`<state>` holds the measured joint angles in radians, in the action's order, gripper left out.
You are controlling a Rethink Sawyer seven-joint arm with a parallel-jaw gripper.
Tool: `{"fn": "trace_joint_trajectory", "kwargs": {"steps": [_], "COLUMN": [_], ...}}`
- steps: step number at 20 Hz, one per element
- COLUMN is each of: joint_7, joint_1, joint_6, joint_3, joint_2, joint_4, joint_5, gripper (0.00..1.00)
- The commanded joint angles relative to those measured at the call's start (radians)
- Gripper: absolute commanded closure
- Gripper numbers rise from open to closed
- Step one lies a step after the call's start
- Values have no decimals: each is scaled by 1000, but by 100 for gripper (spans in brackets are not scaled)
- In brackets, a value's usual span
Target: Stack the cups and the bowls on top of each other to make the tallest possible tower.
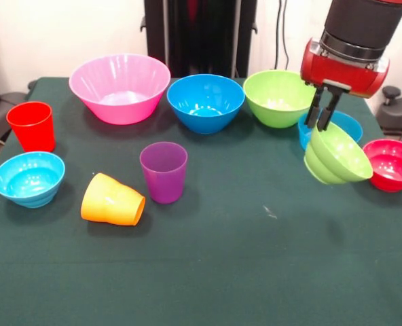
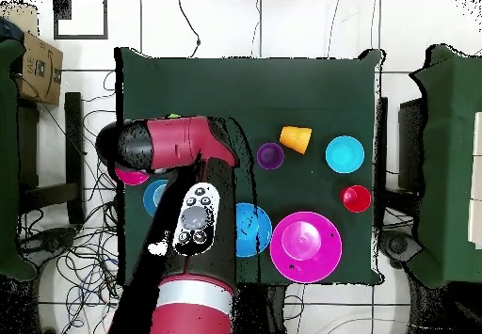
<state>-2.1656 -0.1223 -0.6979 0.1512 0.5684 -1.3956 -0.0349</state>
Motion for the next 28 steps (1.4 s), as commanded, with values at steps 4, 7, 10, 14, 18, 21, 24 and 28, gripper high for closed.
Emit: {"fn": "trace_joint_trajectory", "kwargs": {"steps": [4,7,10,14,18,21,24,28], "joint_7": [101,160,210,283,336,345,331,326], "joint_1": [93,148,202,280,345,378,382,399], "joint_6": [-57,-84,-120,-149,-155,-146,-146,-141], "joint_3": [-140,-155,-171,-207,-244,-270,-284,-307], "joint_2": [19,60,90,115,106,105,111,113], "joint_4": [-17,-31,-27,-24,-8,-16,-25,-33], "joint_5": [-17,-31,-45,-68,-100,-118,-130,-147], "gripper": [100,100,100,100,100,100,100,100]}}
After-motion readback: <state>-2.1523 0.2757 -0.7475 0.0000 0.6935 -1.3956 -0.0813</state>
